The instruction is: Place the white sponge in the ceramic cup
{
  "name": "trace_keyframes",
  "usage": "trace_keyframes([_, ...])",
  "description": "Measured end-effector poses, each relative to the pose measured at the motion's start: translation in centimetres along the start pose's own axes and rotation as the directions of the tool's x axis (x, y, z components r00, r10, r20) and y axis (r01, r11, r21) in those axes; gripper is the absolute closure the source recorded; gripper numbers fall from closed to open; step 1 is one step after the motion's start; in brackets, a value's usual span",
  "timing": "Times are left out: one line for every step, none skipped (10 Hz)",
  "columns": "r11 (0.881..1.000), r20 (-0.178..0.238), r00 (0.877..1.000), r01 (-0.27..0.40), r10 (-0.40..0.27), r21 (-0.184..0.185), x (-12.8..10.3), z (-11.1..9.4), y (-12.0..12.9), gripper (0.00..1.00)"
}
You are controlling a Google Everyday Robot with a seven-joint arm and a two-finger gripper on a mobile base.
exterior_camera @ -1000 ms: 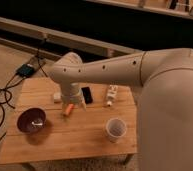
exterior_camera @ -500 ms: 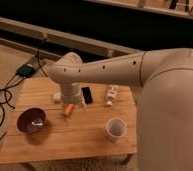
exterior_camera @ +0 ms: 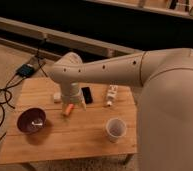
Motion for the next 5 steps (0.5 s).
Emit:
trace_keyframes([1.000, -0.003, 1.000, 0.005, -0.005, 0.003, -0.1, 0.1, -0.1, 0.35])
trace_keyframes([1.000, -0.013, 1.000, 0.012, -0.012, 0.011, -0.6, 0.5, -0.3, 0.35])
trace_keyframes([1.000, -0.021, 1.000, 0.016, -0.015, 0.015, -1.4, 1.0, -0.4, 0.35])
trace_keyframes([1.000, -0.024, 1.000, 0.014, -0.013, 0.016, -2.3, 1.6, -0.4, 0.35])
trace_keyframes([1.000, -0.026, 1.000, 0.010, -0.010, 0.017, -3.3, 2.1, -0.5, 0.35])
